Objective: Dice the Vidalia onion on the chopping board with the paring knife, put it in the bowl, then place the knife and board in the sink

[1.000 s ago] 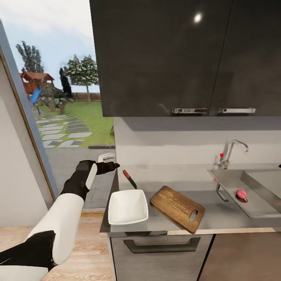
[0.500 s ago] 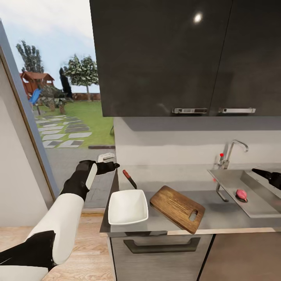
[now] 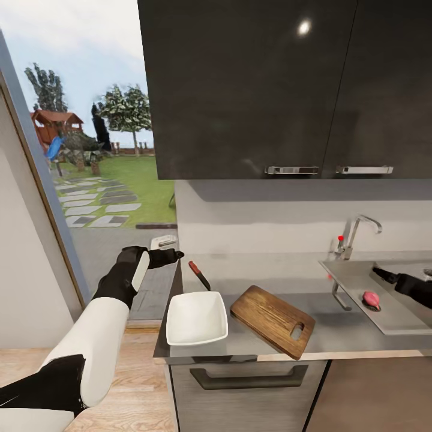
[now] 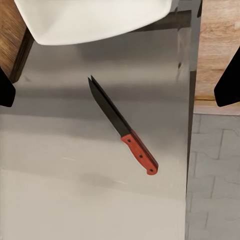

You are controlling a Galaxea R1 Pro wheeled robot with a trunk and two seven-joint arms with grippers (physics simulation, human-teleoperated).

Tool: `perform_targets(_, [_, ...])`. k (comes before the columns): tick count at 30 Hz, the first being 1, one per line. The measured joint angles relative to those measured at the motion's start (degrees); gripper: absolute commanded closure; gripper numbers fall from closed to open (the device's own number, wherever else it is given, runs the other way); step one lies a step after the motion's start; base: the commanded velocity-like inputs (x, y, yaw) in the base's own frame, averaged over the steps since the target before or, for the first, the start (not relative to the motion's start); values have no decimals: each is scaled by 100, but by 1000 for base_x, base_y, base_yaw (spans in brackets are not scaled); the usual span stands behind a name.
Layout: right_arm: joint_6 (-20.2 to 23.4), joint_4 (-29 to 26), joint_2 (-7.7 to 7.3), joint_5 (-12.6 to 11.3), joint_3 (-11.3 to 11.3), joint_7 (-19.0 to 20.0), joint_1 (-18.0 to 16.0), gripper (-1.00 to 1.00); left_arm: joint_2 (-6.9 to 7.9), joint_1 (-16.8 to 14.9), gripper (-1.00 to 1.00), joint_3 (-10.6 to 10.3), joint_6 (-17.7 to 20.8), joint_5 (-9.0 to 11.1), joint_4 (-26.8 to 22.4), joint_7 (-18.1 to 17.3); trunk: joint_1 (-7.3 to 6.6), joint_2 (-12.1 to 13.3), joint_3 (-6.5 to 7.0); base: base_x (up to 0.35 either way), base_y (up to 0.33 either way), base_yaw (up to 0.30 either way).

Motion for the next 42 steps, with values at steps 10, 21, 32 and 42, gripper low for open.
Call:
perform_targets(10, [-429, -225, 4, 1185, 864, 1389, 5, -100, -1, -1, -100, -2, -1, -1, 10, 0, 0, 0, 0, 0, 0, 0])
perform_targets(21, [-428, -237, 58, 1954, 957, 1400, 4, -100, -8, -1, -100, -9, -1, -1, 10, 0, 0, 0, 0, 0, 0, 0])
perform_targets(32, [-423, -236, 463, 2519, 1318, 1342, 3, -100, -35, 0, -100, -17, -1, 0, 10, 0, 0, 0, 0, 0, 0, 0])
perform_targets(42, [-418, -234, 722, 2554, 1316, 515, 2, -100, -44, 0, -100, -17, 0, -3, 10, 1, 0, 0, 0, 0, 24, 0])
